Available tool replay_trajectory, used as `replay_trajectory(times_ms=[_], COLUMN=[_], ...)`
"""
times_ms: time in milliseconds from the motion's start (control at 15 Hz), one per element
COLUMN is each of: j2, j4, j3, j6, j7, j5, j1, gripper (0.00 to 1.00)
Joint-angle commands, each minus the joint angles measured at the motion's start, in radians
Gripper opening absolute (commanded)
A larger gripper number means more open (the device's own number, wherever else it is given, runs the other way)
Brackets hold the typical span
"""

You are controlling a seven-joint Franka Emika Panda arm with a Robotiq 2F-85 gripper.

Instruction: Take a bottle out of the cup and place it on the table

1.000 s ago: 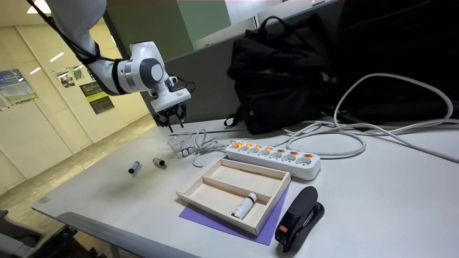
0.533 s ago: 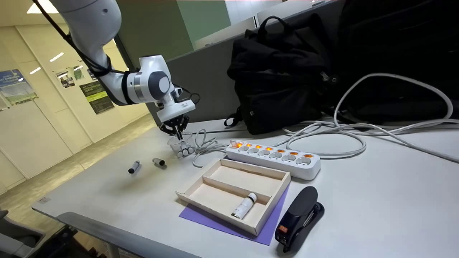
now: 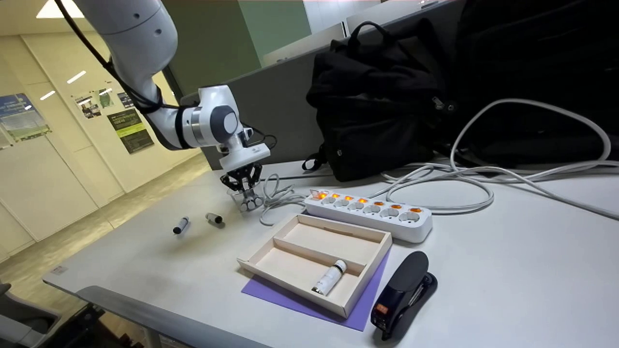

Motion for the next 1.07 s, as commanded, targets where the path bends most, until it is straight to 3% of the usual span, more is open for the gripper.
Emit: replay_trajectory(times_ms=[0, 333, 400, 467, 1000], j2=[0.025, 0.010, 0.007, 0.009, 0.036], j4=[0.049, 0.055, 0.055, 0.059, 0.074], j3=[-0.007, 0.008, 0.005, 0.003, -0.002], j6=[-0.034, -0.068, -0.070, -0.074, -0.080], j7=[0.026, 0.015, 0.017, 0.018, 0.018], j5=[-0.024, -0.013, -0.014, -0.015, -0.015], j1=[0.010, -0.004, -0.003, -0.001, 0.002], gripper=[0.00, 0.00, 0.25, 0.26, 0.81])
